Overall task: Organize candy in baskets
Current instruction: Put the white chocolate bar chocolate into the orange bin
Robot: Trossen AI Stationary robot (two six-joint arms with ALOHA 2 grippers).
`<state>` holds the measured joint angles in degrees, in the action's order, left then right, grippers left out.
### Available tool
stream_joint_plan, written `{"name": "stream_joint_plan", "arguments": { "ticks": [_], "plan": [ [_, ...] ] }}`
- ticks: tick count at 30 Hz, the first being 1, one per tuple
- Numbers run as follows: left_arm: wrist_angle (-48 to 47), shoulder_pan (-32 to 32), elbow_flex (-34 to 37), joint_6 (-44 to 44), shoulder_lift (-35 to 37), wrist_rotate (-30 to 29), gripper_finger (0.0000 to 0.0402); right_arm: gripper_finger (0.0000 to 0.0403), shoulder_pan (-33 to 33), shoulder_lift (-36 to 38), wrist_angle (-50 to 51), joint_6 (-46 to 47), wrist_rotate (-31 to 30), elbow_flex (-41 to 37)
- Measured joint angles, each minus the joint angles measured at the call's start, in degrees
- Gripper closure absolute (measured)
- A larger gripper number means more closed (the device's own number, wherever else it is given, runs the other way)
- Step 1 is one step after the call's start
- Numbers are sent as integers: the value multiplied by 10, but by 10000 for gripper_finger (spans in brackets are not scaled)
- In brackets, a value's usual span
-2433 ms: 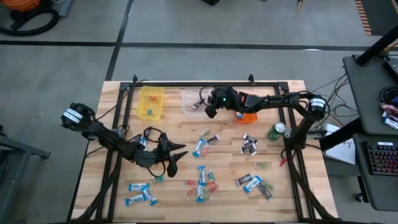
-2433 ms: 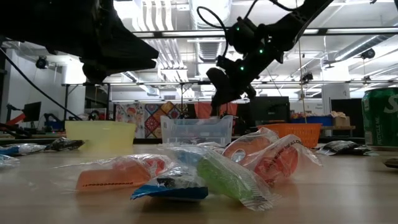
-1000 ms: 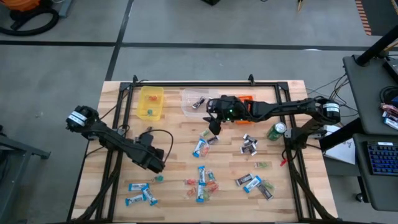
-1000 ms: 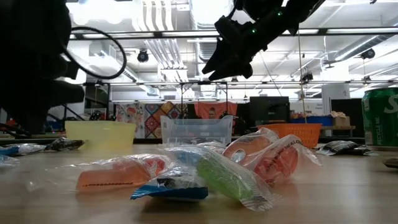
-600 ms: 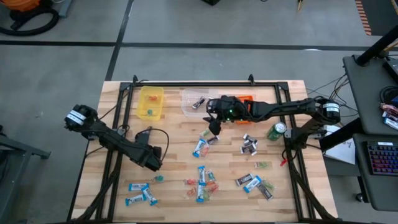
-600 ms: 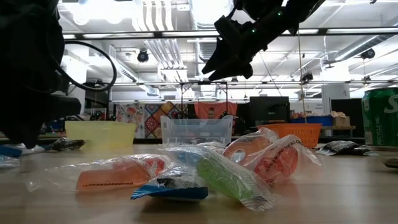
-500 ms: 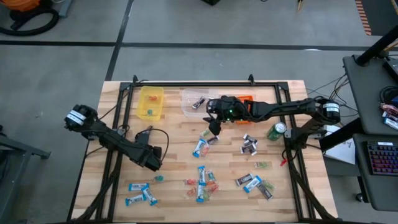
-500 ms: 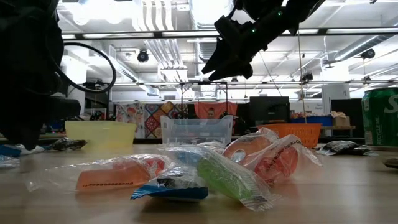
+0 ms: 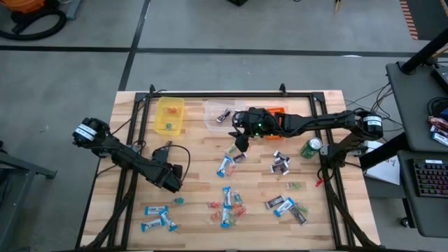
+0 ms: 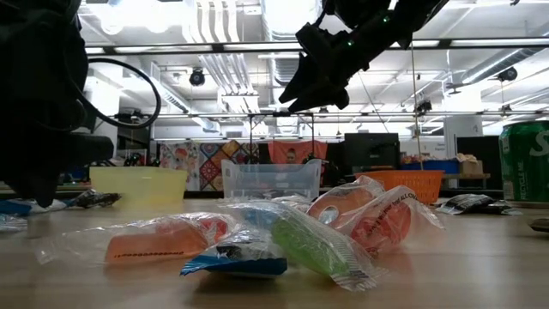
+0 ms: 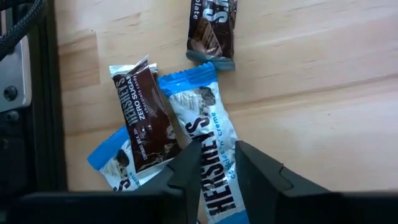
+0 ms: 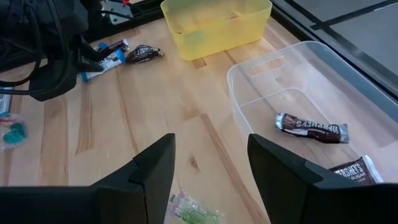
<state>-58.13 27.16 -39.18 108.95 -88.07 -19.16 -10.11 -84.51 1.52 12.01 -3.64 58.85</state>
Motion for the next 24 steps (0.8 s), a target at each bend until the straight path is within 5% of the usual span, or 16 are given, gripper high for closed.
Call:
{"name": "stream_joint_plan", "arguments": {
  "ticks": [18, 24],
  "plan": [
    [12, 14, -22, -74, 0, -1, 401, 209, 4, 0, 29, -2, 1, 0],
    [14, 51, -66, -139, 0, -85, 401, 209, 32, 0, 27, -16, 11, -2]
  ]
}}
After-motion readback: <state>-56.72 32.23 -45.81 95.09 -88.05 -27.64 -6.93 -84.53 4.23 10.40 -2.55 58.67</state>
